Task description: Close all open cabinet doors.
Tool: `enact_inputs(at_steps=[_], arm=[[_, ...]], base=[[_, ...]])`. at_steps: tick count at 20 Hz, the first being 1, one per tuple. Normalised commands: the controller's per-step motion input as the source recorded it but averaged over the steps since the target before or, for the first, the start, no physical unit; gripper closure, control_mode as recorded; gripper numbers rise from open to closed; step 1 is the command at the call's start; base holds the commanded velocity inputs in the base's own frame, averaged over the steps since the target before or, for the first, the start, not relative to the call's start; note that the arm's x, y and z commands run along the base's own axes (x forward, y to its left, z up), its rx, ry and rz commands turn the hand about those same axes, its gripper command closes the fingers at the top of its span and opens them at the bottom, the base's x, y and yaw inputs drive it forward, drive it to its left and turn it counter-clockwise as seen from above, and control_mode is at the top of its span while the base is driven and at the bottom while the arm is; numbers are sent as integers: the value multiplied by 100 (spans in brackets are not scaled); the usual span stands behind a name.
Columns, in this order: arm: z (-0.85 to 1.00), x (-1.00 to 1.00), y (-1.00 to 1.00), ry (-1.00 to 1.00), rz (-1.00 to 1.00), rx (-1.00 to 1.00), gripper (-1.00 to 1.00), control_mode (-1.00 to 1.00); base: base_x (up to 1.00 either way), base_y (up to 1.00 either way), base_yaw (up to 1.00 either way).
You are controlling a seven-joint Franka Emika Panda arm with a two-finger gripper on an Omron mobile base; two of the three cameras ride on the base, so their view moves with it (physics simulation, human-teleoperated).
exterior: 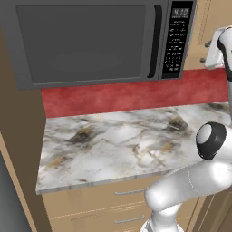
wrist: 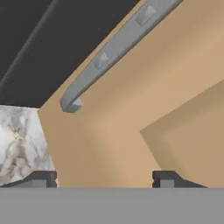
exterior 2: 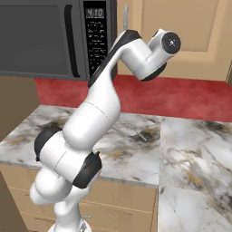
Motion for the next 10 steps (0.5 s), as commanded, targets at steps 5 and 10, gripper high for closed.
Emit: enact_inputs(at_steps=[5, 10], arm=[[0, 60, 7, 0, 0, -5, -100, -100], [-7, 33, 9, 0, 0, -5, -100, -100]], base=[[0, 0, 0], [0, 0, 0]])
